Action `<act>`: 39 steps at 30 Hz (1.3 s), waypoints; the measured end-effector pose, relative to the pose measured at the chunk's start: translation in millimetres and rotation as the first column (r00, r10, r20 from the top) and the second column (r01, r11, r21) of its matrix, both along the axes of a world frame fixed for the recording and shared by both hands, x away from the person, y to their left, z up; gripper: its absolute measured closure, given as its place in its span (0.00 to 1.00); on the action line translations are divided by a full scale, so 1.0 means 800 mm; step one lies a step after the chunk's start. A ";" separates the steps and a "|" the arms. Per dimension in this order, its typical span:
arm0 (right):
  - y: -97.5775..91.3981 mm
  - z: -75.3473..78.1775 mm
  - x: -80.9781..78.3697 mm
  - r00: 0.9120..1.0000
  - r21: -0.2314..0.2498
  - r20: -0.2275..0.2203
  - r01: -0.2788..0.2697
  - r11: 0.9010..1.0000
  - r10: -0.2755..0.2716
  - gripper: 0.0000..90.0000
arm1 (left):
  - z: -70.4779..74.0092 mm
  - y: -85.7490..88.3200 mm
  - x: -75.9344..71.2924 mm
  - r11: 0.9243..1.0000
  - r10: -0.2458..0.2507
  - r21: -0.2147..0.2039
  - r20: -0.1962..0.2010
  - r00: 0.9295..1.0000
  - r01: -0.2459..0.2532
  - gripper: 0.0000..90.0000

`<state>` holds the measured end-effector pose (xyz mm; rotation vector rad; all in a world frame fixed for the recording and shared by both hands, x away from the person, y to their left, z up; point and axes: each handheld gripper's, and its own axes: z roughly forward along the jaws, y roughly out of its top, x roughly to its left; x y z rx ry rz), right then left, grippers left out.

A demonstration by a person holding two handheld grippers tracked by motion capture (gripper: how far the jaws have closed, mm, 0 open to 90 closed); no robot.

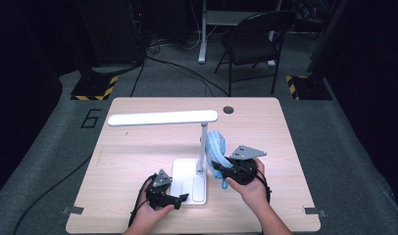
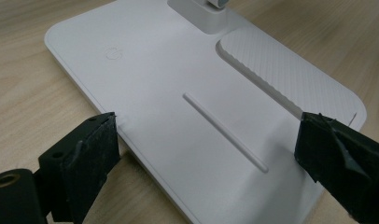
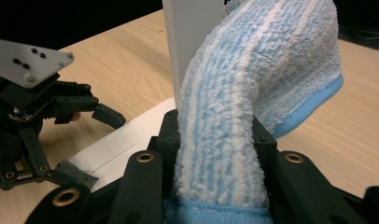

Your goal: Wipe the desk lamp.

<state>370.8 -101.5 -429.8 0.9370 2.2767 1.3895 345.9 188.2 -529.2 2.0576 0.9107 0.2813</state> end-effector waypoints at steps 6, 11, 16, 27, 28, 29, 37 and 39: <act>-0.001 -0.023 -0.004 1.000 -0.021 -0.020 0.015 1.000 -0.016 0.73 | 0.000 0.000 0.000 1.000 0.000 -0.002 -0.001 1.000 0.000 0.07; -0.002 -0.036 -0.006 0.999 -0.020 -0.036 0.035 0.999 -0.036 0.73 | 0.000 0.000 0.001 1.000 0.000 -0.003 -0.003 1.000 0.000 0.07; 0.000 -0.052 -0.009 0.997 -0.039 -0.059 0.043 0.998 -0.045 0.73 | 0.000 0.000 0.001 1.000 0.001 -0.004 -0.004 1.000 -0.001 0.07; 0.009 -0.080 -0.010 0.994 -0.077 -0.089 0.062 0.995 -0.068 0.73 | 0.000 0.000 0.001 1.000 0.001 -0.004 -0.004 1.000 -0.001 0.07; 0.011 -0.082 -0.010 0.994 -0.086 -0.080 0.065 0.994 -0.072 0.73 | 0.000 0.000 0.001 1.000 0.001 -0.004 -0.003 1.000 -0.001 0.07; 0.012 -0.084 -0.010 0.994 -0.096 -0.080 0.063 0.993 -0.071 0.73 | 0.000 0.000 0.001 1.000 0.001 -0.005 -0.003 1.000 -0.001 0.07; 0.021 -0.094 -0.004 0.992 -0.117 -0.102 0.068 0.991 -0.080 0.73 | 0.000 0.000 0.001 1.000 0.001 -0.004 -0.003 1.000 -0.001 0.07; 0.023 -0.095 -0.003 0.991 -0.119 -0.108 0.069 0.991 -0.082 0.73 | 0.000 0.000 0.001 1.000 0.001 -0.005 -0.003 1.000 -0.001 0.07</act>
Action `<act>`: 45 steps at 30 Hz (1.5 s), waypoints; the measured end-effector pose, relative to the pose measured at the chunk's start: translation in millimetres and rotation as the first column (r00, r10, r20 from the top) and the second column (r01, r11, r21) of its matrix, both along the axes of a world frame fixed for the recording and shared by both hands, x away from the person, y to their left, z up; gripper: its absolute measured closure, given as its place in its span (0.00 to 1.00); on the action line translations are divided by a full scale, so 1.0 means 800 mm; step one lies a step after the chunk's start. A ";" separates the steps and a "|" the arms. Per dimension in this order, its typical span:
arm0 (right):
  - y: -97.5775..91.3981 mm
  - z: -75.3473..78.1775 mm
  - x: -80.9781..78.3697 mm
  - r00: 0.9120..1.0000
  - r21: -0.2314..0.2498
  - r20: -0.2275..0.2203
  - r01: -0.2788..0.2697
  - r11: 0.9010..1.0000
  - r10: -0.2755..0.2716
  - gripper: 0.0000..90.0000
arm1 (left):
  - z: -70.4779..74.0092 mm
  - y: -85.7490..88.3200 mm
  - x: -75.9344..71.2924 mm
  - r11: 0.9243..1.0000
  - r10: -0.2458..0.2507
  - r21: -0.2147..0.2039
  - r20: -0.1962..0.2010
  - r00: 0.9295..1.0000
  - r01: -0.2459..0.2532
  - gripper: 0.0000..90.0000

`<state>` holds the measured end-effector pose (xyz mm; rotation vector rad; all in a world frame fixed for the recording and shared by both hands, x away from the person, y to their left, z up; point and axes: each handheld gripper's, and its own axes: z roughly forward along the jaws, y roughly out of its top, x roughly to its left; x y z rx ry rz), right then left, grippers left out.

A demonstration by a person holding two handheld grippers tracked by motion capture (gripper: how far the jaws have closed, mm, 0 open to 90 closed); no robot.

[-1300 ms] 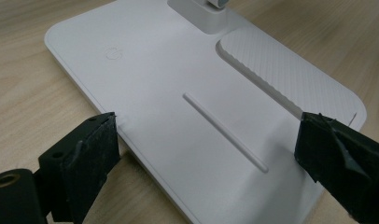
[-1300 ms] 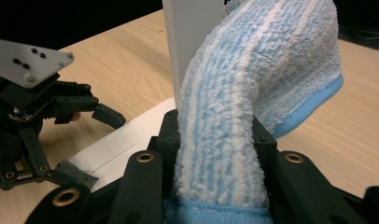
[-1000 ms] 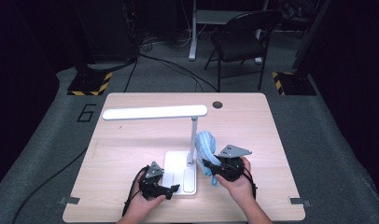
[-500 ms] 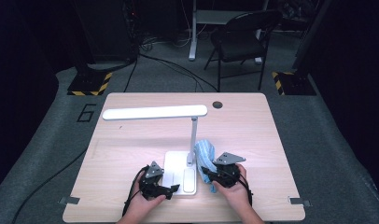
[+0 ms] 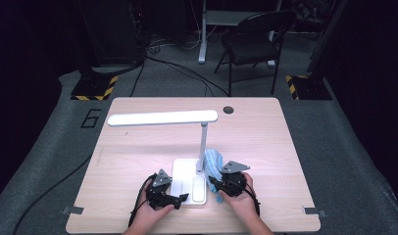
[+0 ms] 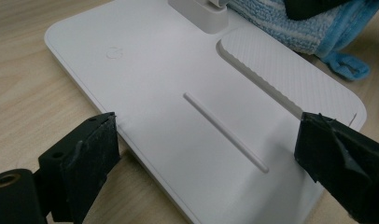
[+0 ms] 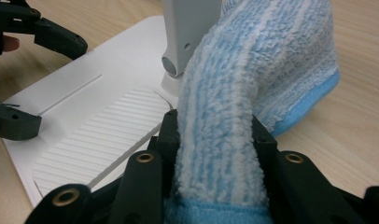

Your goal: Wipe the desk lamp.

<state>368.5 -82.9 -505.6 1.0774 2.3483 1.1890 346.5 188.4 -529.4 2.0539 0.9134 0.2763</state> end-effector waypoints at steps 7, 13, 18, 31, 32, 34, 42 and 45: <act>0.004 -0.008 -0.003 1.000 -0.005 -0.006 0.003 1.000 -0.003 0.73 | 0.000 0.000 0.000 1.000 0.000 0.000 0.000 1.000 0.000 0.07; 0.009 -0.010 -0.010 1.000 0.005 -0.018 0.021 1.000 -0.021 0.73 | 0.000 0.000 0.000 1.000 0.001 0.002 0.000 1.000 -0.001 0.07; 0.009 -0.010 -0.014 0.999 0.017 -0.040 0.017 1.000 -0.017 0.73 | 0.000 0.000 0.000 1.000 0.000 0.003 0.000 1.000 0.000 0.07; 0.009 -0.009 -0.022 0.998 0.040 -0.059 0.016 0.999 -0.014 0.73 | 0.000 0.000 0.000 1.000 0.001 0.003 0.000 1.000 -0.001 0.07; 0.009 -0.009 -0.022 0.998 0.039 -0.055 0.019 0.999 -0.016 0.73 | 0.000 0.000 0.000 1.000 0.001 0.003 0.000 1.000 -0.001 0.07; 0.009 -0.009 -0.023 0.999 0.032 -0.048 0.012 0.999 -0.010 0.73 | 0.000 0.000 0.000 1.000 0.001 0.003 0.000 1.000 -0.001 0.07; 0.008 -0.011 -0.023 0.999 0.051 -0.050 0.003 0.999 0.000 0.73 | -0.001 -0.001 0.000 1.000 0.008 -0.006 -0.003 1.000 -0.008 0.07; 0.008 -0.011 -0.023 0.999 0.051 -0.051 -0.003 0.999 0.006 0.72 | -0.001 -0.001 0.000 1.000 0.007 -0.006 -0.006 1.000 -0.007 0.07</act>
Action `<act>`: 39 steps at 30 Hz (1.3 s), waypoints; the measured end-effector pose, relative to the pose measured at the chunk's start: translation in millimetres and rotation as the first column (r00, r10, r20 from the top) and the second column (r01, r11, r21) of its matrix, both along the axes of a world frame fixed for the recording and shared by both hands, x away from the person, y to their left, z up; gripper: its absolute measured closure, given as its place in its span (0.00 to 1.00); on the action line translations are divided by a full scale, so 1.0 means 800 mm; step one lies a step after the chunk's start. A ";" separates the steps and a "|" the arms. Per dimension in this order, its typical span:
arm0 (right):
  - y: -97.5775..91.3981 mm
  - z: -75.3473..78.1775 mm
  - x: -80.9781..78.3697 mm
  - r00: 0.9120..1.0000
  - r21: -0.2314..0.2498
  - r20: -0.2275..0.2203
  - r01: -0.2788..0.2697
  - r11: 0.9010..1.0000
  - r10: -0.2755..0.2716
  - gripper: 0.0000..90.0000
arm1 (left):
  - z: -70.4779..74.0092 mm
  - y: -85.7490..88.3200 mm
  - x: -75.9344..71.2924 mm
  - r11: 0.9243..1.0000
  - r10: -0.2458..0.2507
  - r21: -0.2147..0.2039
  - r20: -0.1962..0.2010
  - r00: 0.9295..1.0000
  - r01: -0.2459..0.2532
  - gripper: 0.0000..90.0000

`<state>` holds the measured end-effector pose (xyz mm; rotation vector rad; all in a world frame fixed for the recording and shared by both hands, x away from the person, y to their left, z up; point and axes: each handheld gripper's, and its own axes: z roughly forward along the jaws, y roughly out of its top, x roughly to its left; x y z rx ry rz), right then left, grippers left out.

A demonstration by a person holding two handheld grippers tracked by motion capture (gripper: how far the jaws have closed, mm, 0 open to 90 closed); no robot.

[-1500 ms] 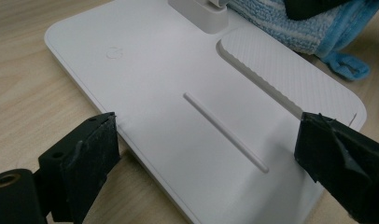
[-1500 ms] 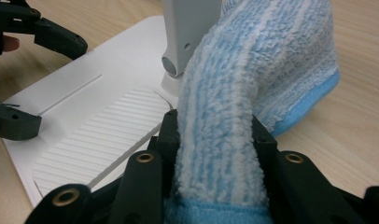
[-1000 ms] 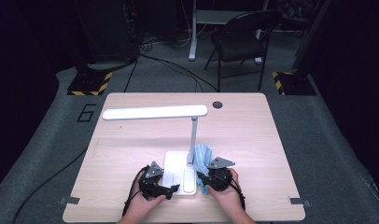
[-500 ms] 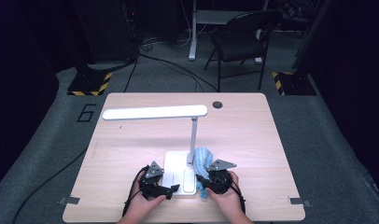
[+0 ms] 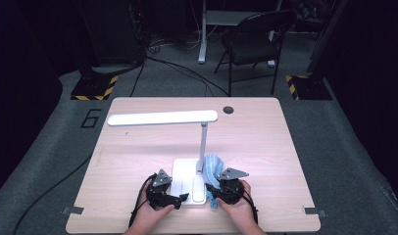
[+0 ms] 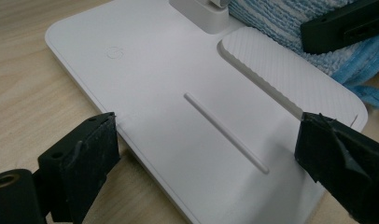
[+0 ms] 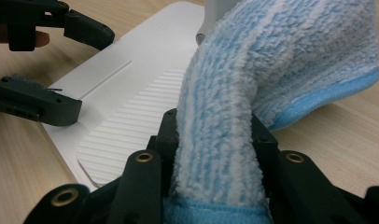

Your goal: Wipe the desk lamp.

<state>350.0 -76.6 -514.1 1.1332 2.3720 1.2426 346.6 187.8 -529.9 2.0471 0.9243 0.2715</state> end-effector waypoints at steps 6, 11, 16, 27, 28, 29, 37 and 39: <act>-0.001 0.002 0.000 1.000 -0.003 -0.003 -0.008 1.000 0.008 0.66 | 0.000 0.000 0.000 1.000 -0.001 0.003 -0.004 1.000 0.001 0.07; -0.004 0.003 -0.001 1.000 0.003 0.005 -0.013 1.000 0.013 0.61 | 0.000 0.000 0.000 1.000 -0.001 0.001 -0.006 1.000 0.001 0.07; -0.005 0.006 -0.005 1.000 -0.002 0.007 -0.024 1.000 0.024 0.56 | 0.000 0.000 0.001 1.000 -0.001 -0.001 -0.008 1.000 0.001 0.07; -0.003 0.002 -0.017 0.997 -0.018 -0.002 -0.071 0.997 0.071 0.69 | 0.000 0.000 0.000 1.000 -0.001 0.000 -0.007 1.000 0.001 0.07; -0.003 0.002 -0.017 0.997 -0.016 0.003 -0.073 0.997 0.073 0.70 | 0.000 0.000 0.000 1.000 -0.001 0.000 -0.007 1.000 0.001 0.07; -0.003 0.002 -0.018 0.997 -0.018 0.002 -0.075 0.997 0.075 0.70 | 0.000 0.000 0.000 1.000 -0.001 0.000 -0.007 1.000 0.001 0.07; -0.005 0.002 -0.031 0.996 0.000 -0.014 -0.086 0.996 0.086 0.70 | 0.000 0.000 0.000 1.000 -0.001 0.000 -0.007 1.000 0.001 0.07; -0.005 0.002 -0.034 0.996 0.001 -0.015 -0.092 0.996 0.092 0.70 | 0.000 0.000 0.000 1.000 -0.001 0.000 -0.007 1.000 0.001 0.07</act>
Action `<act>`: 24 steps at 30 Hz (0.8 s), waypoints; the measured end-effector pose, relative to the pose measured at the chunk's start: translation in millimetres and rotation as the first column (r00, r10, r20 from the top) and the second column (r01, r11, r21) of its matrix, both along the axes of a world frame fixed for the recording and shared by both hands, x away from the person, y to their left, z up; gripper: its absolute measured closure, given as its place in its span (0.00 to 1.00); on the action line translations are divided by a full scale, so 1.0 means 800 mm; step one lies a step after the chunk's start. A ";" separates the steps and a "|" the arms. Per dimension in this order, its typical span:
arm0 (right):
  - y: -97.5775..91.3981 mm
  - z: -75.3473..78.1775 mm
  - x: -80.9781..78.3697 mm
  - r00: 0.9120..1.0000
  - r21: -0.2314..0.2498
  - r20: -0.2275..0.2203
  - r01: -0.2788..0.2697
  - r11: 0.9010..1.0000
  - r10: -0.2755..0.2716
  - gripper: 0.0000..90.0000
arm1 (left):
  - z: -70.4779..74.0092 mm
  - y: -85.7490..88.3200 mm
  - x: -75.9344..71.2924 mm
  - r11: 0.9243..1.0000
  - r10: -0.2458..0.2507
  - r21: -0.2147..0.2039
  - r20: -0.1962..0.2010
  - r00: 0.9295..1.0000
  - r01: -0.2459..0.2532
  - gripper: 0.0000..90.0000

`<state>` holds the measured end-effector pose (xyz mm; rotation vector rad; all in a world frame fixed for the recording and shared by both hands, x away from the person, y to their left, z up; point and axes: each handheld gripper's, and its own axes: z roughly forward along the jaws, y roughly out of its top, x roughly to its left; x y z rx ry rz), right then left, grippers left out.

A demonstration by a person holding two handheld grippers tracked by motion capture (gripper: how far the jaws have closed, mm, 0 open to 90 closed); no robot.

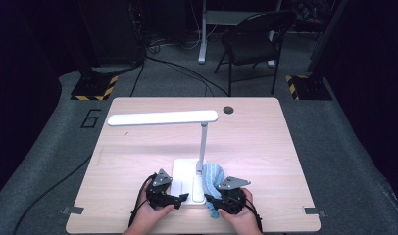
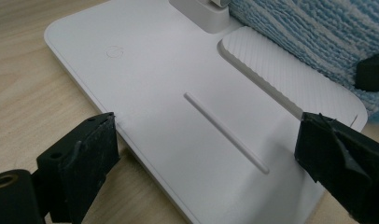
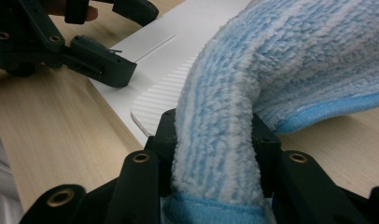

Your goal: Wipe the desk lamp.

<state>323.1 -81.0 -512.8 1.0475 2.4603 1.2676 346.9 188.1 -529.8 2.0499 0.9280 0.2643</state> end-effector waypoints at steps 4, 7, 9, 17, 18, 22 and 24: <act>0.000 0.001 -0.010 1.000 0.008 -0.013 -0.004 1.000 0.004 0.70 | 0.000 0.000 0.000 1.000 -0.001 0.000 0.000 1.000 0.001 0.07; 0.000 0.000 -0.016 1.000 0.007 -0.015 -0.004 1.000 0.004 0.71 | 0.000 0.000 0.000 1.000 -0.002 -0.001 0.000 1.000 0.002 0.07; 0.001 0.000 -0.015 1.000 0.017 -0.016 0.008 1.000 -0.008 0.71 | 0.000 0.000 0.000 1.000 -0.002 -0.001 -0.001 1.000 0.002 0.07; 0.001 0.000 -0.006 1.000 0.018 -0.015 0.005 1.000 -0.004 0.72 | 0.000 -0.001 -0.001 1.000 0.000 0.010 0.019 1.000 0.000 0.08; 0.000 0.000 -0.004 1.000 0.030 -0.017 0.011 0.999 -0.011 0.72 | 0.001 -0.001 -0.002 1.000 -0.001 0.012 0.018 1.000 0.001 0.08; 0.000 -0.001 0.005 1.000 0.031 -0.022 0.018 0.999 -0.018 0.72 | 0.001 -0.001 -0.002 1.000 -0.001 0.012 0.019 1.000 0.001 0.08; 0.001 -0.001 0.010 0.999 0.032 -0.022 0.025 0.999 -0.024 0.72 | 0.001 -0.001 -0.002 1.000 -0.001 0.012 0.019 1.000 0.001 0.08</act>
